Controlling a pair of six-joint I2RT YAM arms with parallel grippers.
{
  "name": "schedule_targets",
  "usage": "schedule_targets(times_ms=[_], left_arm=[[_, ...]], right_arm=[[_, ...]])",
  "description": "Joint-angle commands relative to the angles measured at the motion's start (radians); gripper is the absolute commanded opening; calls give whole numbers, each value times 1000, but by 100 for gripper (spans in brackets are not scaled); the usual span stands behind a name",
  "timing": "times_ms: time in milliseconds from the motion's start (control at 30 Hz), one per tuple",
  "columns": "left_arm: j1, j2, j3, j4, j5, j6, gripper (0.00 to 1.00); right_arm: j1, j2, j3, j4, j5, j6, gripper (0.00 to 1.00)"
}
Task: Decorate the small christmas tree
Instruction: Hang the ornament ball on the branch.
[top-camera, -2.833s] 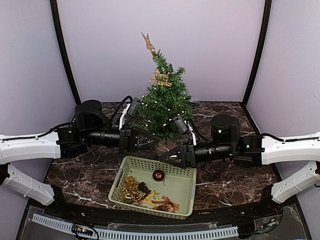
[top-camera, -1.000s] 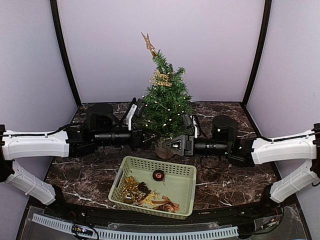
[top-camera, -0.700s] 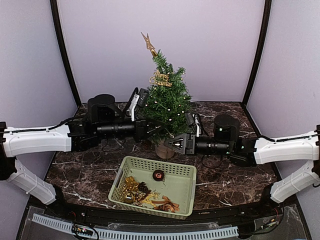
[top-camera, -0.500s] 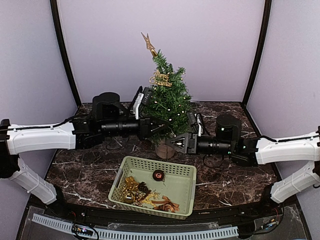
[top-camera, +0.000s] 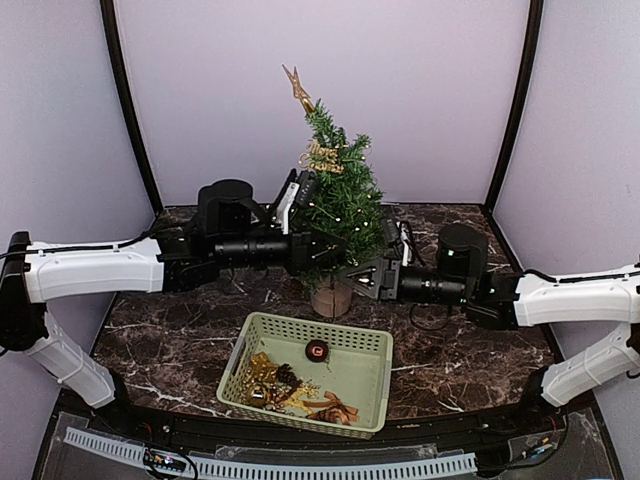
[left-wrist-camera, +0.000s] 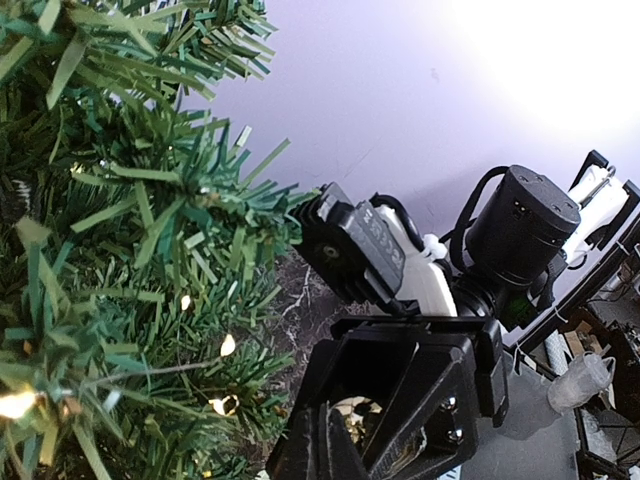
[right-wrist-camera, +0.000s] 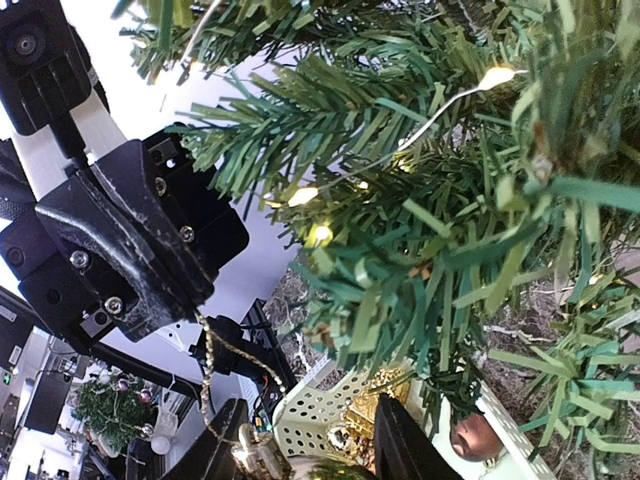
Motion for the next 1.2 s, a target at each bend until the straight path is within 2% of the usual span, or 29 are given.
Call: schedule_targets(times_ms=[0, 1167], left_arm=[[3, 15, 51, -28, -9, 22, 0], [3, 73, 126, -121, -100, 52, 0]], right_arm=[[-17, -7, -9, 58, 3, 21, 40], [-80, 63, 3, 88, 27, 149, 40]])
